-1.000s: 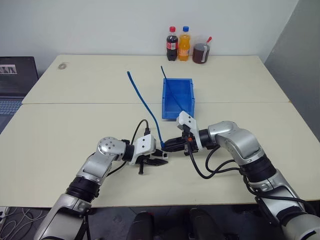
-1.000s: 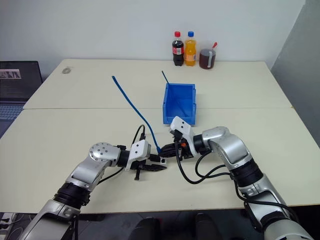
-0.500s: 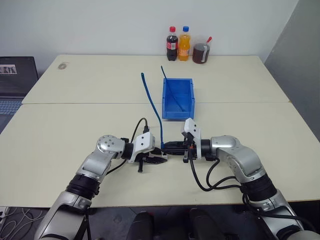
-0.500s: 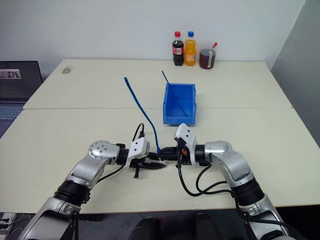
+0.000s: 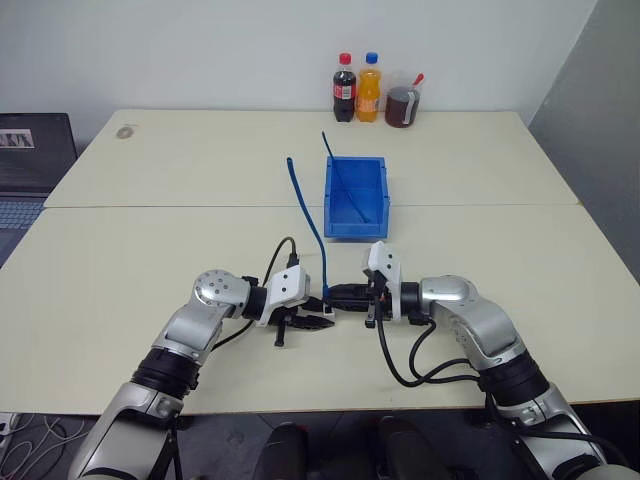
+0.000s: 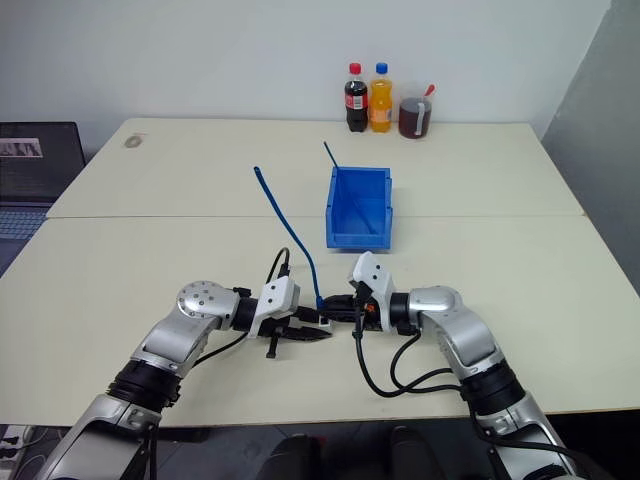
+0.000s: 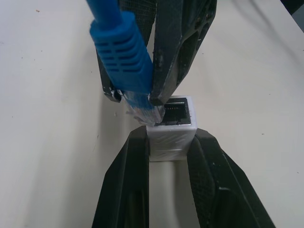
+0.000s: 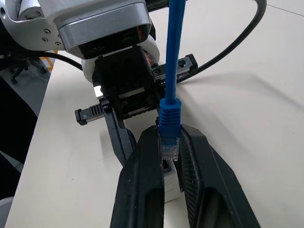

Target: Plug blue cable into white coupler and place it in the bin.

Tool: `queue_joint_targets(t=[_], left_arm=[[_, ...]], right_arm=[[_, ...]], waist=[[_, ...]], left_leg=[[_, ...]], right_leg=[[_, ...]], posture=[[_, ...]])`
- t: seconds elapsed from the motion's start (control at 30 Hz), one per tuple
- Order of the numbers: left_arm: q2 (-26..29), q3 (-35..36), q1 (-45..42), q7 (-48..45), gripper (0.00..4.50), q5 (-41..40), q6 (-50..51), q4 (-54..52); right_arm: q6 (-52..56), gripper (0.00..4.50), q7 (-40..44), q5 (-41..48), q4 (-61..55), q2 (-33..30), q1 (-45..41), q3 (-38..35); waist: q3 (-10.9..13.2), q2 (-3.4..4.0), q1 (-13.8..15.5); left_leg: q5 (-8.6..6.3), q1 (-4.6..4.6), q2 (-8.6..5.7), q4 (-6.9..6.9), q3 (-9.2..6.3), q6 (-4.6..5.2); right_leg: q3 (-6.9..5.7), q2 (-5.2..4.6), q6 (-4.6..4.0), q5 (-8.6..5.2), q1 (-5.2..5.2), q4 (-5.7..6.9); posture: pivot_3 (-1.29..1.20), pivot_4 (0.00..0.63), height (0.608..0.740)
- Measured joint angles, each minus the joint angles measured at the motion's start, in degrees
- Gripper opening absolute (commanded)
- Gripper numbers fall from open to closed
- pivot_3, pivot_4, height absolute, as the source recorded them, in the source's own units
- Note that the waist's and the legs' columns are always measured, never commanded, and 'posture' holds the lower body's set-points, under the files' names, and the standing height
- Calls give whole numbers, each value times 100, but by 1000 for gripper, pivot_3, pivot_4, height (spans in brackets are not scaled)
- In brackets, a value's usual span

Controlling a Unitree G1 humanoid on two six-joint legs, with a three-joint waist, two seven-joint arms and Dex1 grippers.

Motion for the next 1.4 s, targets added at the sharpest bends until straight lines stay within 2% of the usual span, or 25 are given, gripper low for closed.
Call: queue_joint_targets(t=[0.7,1.2,1.4], left_arm=[[0,0,-2,-53,778,62,0,5],[0,0,-3,-54,778,74,2,14],[0,0,-2,-56,778,75,9,13]], right_arm=[[-75,244,264,30,42,-140,20,25],[-566,244,280,-20,290,-98,44,150],[-1168,244,476,-125,554,-142,30,231]], waist=[[0,0,-1],[0,0,-1],[0,0,-1]], left_leg=[[0,0,0,0,0,0],[0,2,0,1,0,0],[0,2,0,1,0,0]], right_leg=[[0,0,0,0,0,0],[0,0,0,0,0,3],[1,0,1,0,0,3]], posture=[[0,150,740],[0,150,740],[0,150,740]])
